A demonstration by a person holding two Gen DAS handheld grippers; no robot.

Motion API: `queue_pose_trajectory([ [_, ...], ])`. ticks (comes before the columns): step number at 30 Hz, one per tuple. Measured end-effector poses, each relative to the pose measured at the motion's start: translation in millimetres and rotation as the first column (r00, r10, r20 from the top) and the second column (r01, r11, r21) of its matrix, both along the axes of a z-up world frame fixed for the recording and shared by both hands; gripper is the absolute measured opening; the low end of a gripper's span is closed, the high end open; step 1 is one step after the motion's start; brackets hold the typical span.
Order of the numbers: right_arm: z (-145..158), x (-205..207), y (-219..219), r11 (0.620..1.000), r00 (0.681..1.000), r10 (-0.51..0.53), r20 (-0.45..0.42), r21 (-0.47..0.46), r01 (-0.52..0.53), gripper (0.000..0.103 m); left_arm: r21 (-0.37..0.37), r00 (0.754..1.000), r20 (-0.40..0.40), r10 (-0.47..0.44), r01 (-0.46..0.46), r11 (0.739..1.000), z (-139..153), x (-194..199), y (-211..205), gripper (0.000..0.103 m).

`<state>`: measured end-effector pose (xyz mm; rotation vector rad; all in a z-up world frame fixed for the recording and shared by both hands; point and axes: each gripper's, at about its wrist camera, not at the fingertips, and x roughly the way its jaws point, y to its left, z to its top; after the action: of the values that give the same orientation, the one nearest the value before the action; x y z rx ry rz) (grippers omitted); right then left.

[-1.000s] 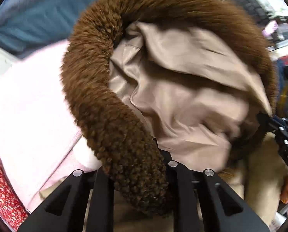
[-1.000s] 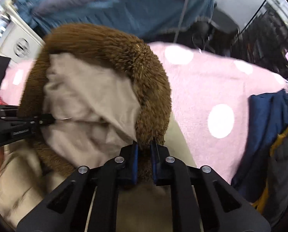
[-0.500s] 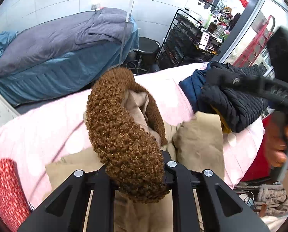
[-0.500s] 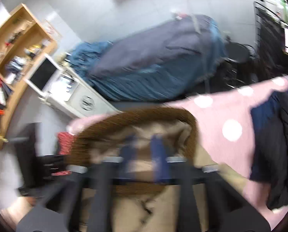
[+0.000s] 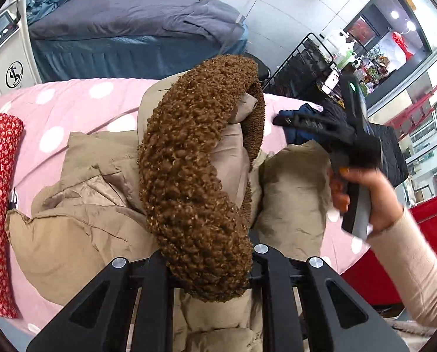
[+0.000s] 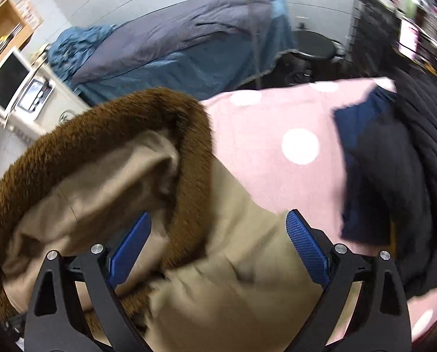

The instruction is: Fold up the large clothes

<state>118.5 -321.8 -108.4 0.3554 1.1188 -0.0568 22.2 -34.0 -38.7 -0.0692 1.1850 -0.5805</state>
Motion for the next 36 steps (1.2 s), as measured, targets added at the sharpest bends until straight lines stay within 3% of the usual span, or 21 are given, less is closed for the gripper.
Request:
queue_pose_trajectory([
  [3, -31, 44, 21, 0.996, 0.985, 0.080, -0.150, -0.033, -0.086, 0.092, 0.035, 0.997, 0.060, -0.040, 0.038, 0.999, 10, 7, -11, 0.015],
  [5, -65, 70, 30, 0.996, 0.958, 0.043, -0.284, -0.065, -0.064, 0.091, 0.033, 0.996, 0.074, -0.057, 0.054, 0.998, 13, 6, -16, 0.015],
  [6, -79, 75, 30, 0.998, 0.945, 0.018, -0.327, -0.055, -0.038, 0.085, 0.037, 0.995, 0.079, -0.066, 0.063, 0.997, 14, 5, -20, 0.015],
  [8, -109, 80, 31, 1.000, 0.913, -0.026, -0.407, 0.003, 0.029, 0.013, 0.044, 0.993, 0.089, -0.073, 0.070, 0.997, 14, 1, -22, 0.015],
  [9, -116, 78, 34, 0.999, 0.910, -0.039, -0.413, 0.013, 0.049, 0.013, 0.045, 0.993, 0.096, -0.069, 0.065, 0.997, 15, 1, -22, 0.015],
  [11, -101, 72, 43, 1.000, 0.951, -0.011, -0.310, 0.018, 0.018, 0.012, 0.034, 0.993, 0.108, -0.046, 0.042, 0.999, 19, -4, -14, 0.015],
  [14, -45, 51, 52, 0.997, 0.994, 0.066, -0.092, -0.020, -0.068, 0.011, -0.005, 0.992, 0.128, 0.020, -0.019, 1.000, 35, 1, 8, 0.015],
  [17, 18, 26, 34, 0.988, 0.993, 0.059, 0.098, 0.133, -0.072, 0.010, -0.032, 0.977, 0.200, 0.072, -0.067, 0.997, 67, 6, 27, 0.015],
  [19, 60, 13, 24, 0.975, 0.975, 0.062, 0.213, 0.197, -0.105, 0.010, -0.051, 0.956, 0.277, 0.102, -0.091, 0.995, 100, 11, 41, 0.015],
  [21, 100, 2, 28, 0.964, 0.937, 0.121, 0.329, 0.185, -0.190, 0.010, -0.088, 0.928, 0.350, 0.128, -0.103, 0.991, 134, 12, 54, 0.015],
  [23, 135, -10, 40, 0.946, 0.879, 0.197, 0.435, 0.151, -0.286, 0.010, -0.141, 0.889, 0.432, 0.154, -0.102, 0.985, 173, 8, 65, 0.015],
  [25, 162, -23, 49, 0.904, 0.823, 0.232, 0.519, 0.197, -0.379, 0.010, -0.181, 0.840, 0.511, 0.181, -0.100, 0.978, 211, -2, 75, 0.015],
  [28, 193, -48, 53, 0.831, 0.744, 0.280, 0.606, 0.235, -0.504, 0.010, -0.198, 0.792, 0.579, 0.195, -0.095, 0.975, 242, -25, 80, 0.015],
  [30, 211, -76, 63, 0.800, 0.697, 0.322, 0.641, 0.209, -0.563, 0.010, -0.210, 0.774, 0.603, 0.196, -0.083, 0.974, 260, -44, 87, 0.015],
  [34, 237, -107, 60, 0.737, 0.615, 0.372, 0.696, 0.181, -0.651, 0.010, -0.295, 0.763, 0.616, 0.197, -0.008, 0.955, 297, -74, 97, 0.015],
  [36, 251, -117, 58, 0.702, 0.562, 0.368, 0.740, 0.176, -0.691, 0.010, -0.309, 0.725, 0.660, 0.198, 0.021, 0.951, 314, -81, 97, 0.015],
])
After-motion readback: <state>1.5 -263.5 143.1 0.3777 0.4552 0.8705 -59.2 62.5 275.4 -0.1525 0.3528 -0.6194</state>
